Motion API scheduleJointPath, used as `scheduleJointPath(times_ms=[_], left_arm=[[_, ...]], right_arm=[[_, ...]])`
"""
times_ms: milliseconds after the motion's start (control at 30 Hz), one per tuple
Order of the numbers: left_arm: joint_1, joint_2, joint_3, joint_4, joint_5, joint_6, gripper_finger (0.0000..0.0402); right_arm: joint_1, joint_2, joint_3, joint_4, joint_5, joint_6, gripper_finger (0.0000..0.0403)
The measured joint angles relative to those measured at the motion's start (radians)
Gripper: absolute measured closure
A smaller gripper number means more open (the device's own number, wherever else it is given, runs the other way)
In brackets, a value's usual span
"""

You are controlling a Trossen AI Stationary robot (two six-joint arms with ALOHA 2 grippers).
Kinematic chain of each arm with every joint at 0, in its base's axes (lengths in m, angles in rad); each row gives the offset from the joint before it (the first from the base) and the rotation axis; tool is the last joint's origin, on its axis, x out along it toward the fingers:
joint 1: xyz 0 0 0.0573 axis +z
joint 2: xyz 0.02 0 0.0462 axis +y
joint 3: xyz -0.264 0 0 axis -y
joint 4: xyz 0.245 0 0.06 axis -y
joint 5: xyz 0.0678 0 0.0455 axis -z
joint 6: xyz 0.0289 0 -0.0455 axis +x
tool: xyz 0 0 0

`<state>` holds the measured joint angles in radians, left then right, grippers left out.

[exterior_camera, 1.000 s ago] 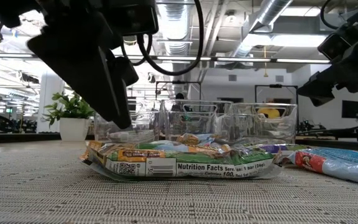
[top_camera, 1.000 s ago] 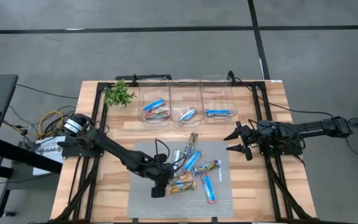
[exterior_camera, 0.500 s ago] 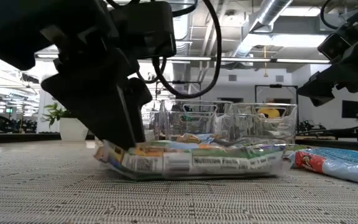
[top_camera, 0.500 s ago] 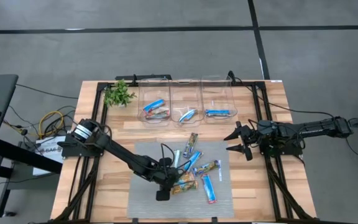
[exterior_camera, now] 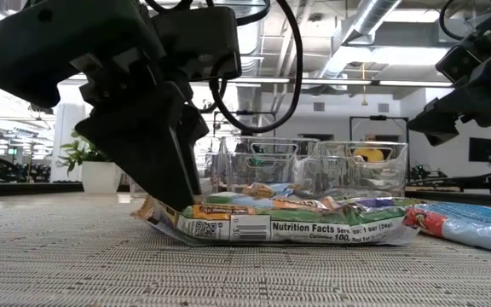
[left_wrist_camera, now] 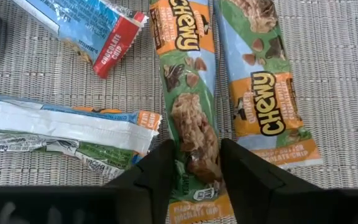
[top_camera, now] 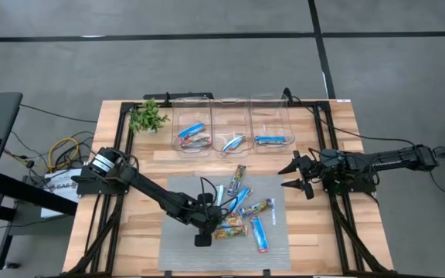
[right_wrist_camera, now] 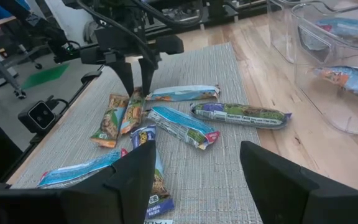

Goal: Pick and place Granola Bars by type
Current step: Put the yellow granola bar into the middle transparent bin

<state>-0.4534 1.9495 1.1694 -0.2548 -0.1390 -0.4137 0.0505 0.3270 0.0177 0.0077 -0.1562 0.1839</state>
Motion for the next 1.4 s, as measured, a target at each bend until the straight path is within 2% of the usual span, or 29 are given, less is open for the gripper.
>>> scheduleJointPath(times_ms=[200,600,1067,1233,1400], left_arm=[[0.0,-0.001,0.001,-0.002,0.0,0.0,0.0315],[0.0,-0.001,0.0,0.01,-0.001,-0.007,0.0335],[0.004,-0.031,0.009,0.32,-0.019,-0.037,0.0337],[0.025,-0.034,0.06,0.392,-0.032,-0.004,0.0337],[0.051,-0.034,0.108,0.546,-0.023,0.008,0.0337]], right_arm=[[0.0,0.0,0.0,0.0,0.0,0.0,0.0177],[0.0,0.0,0.0,0.0,0.0,0.0,0.0177],[0.0,0.0,0.0,0.0,0.0,0.0,0.0177],[0.0,0.0,0.0,0.0,0.0,0.0,0.0177],[0.0,0.0,0.0,0.0,0.0,0.0,0.0177]])
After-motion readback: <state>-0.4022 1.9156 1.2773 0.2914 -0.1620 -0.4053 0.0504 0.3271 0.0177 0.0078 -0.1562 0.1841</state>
